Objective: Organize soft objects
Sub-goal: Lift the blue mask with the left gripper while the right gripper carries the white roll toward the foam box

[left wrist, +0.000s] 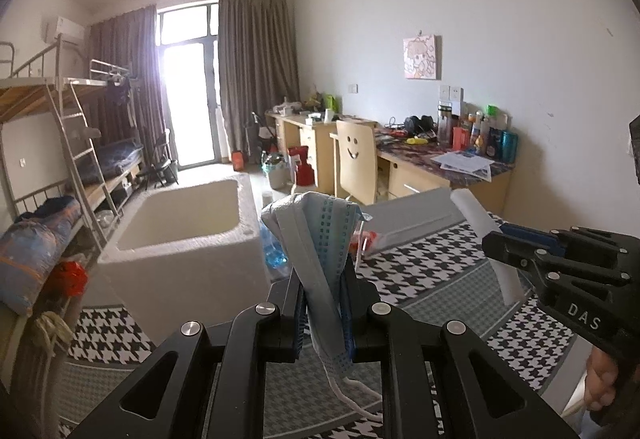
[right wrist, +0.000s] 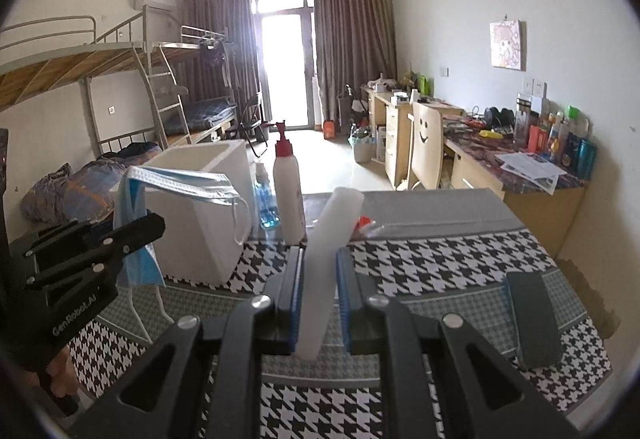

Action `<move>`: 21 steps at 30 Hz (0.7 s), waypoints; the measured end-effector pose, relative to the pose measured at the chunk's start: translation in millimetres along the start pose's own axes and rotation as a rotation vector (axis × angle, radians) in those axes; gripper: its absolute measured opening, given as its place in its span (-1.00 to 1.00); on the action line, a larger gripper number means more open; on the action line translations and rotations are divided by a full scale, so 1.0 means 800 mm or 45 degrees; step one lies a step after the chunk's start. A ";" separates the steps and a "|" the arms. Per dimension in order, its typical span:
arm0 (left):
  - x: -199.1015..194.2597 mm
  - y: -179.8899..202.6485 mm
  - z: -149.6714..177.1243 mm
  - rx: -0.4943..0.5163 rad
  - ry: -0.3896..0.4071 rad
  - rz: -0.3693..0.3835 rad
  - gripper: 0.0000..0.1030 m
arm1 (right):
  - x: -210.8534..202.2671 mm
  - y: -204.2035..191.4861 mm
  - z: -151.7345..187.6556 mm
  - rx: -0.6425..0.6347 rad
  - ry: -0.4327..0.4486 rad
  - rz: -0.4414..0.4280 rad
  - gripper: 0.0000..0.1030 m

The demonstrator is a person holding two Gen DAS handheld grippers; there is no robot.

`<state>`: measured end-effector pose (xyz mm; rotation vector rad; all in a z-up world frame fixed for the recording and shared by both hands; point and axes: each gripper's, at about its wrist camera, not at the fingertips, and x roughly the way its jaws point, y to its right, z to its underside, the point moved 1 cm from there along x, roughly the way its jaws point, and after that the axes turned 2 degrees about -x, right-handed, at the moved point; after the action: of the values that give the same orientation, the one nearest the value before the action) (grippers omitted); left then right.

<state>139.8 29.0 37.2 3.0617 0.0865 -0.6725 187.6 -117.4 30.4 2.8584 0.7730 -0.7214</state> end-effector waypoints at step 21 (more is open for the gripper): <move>0.005 -0.009 -0.034 0.007 0.054 -0.037 -0.69 | 0.010 -0.015 -0.031 -0.069 0.040 -0.009 -0.64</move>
<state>154.3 36.5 60.6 3.0861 0.1302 -0.6108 198.2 -98.3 49.0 2.8267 0.7950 -0.6476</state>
